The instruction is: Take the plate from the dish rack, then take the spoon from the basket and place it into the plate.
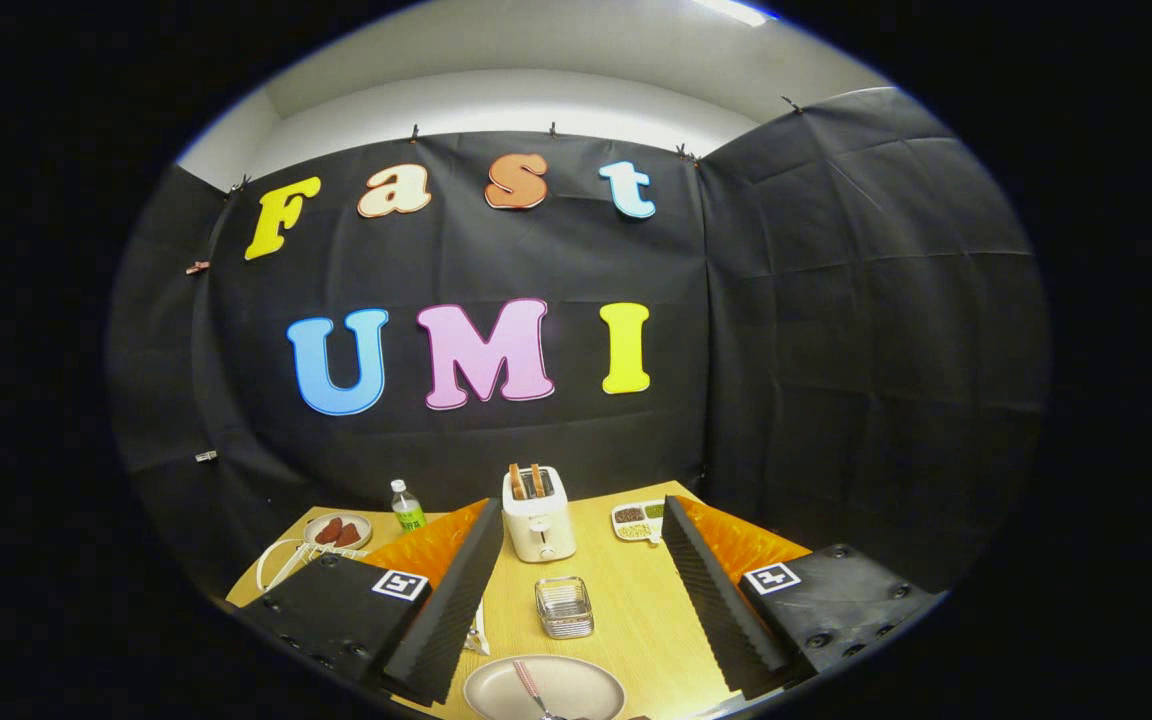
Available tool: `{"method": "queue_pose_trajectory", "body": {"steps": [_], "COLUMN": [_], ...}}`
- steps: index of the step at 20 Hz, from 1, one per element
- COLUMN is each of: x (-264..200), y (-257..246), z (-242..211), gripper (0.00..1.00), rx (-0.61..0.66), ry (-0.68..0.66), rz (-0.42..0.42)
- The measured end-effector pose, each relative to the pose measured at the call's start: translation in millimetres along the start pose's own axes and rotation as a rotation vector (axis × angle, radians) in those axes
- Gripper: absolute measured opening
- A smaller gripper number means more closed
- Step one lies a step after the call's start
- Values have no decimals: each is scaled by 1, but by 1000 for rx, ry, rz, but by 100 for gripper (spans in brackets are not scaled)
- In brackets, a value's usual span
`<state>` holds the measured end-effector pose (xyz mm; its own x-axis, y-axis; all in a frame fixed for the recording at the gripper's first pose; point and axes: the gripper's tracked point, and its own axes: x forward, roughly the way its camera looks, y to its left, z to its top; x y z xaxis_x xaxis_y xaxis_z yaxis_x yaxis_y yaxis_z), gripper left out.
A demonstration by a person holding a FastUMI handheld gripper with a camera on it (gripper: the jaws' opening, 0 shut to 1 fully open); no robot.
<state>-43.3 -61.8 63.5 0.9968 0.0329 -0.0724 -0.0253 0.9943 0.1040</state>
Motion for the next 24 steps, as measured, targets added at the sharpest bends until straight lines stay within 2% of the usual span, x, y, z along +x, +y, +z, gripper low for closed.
{"method": "queue_pose_trajectory", "body": {"steps": [9, 13, 18, 24], "x": [15, 25, 39, 62], "y": [-5, -4, -9, -26], "z": [0, -7, -22, -38], "gripper": [98, 98, 98, 98], "rx": [6, -31, -87, -58], "ry": [4, 13, 7, 30], "rz": [6, 6, 68, 198]}}
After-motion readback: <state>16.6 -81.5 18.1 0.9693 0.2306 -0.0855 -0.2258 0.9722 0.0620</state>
